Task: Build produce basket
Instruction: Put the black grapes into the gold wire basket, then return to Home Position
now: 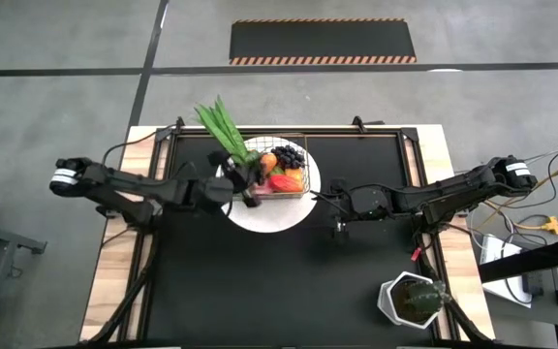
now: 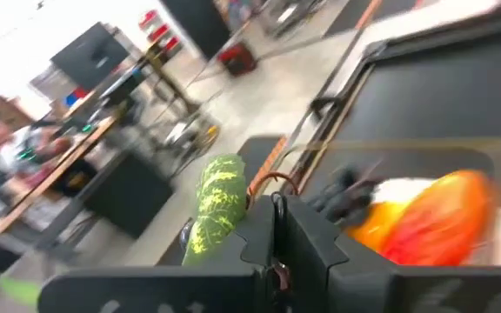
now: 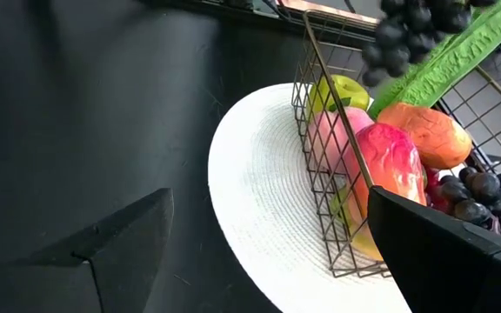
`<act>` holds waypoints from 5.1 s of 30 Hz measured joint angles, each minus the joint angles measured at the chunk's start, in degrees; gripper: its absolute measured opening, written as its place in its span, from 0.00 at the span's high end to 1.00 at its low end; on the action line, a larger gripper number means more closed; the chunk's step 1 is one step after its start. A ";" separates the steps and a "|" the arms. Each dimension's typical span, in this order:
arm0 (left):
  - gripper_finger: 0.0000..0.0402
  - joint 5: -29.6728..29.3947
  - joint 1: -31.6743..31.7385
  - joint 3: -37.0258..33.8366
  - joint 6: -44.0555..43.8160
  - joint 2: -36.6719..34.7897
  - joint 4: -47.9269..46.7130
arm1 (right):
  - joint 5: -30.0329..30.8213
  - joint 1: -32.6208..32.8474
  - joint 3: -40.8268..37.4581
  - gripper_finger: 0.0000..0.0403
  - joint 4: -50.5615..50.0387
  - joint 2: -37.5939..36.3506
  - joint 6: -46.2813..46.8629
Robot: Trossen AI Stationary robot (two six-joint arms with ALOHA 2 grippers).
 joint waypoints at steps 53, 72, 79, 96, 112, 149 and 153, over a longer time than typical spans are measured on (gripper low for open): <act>0.55 25.44 -7.50 -20.67 -13.22 -34.34 -16.42 | -1.85 -9.02 -1.64 0.09 6.49 -7.18 -10.83; 0.76 27.08 -7.07 -45.66 3.09 -64.64 6.49 | -16.55 -22.87 -21.98 0.19 20.26 -29.88 -9.91; 0.88 27.27 -7.07 -50.42 0.28 -71.69 5.24 | -16.53 -22.87 -29.20 0.19 20.36 -41.95 -7.93; 1.00 22.29 -7.05 -50.51 -2.95 -68.21 5.96 | -16.82 -22.87 -35.87 0.19 23.28 -58.45 -4.25; 1.00 22.25 -7.07 -50.62 -2.92 -65.68 6.03 | -11.75 -22.36 -35.75 0.19 14.81 -59.39 2.33; 1.00 22.55 -7.05 -50.68 -2.92 -62.69 6.01 | 8.02 -12.86 -35.91 0.19 -4.44 -64.18 2.98; 1.00 22.55 -7.05 -50.68 -2.92 -62.69 6.01 | 7.98 -12.86 -35.91 0.19 -4.41 -63.82 2.98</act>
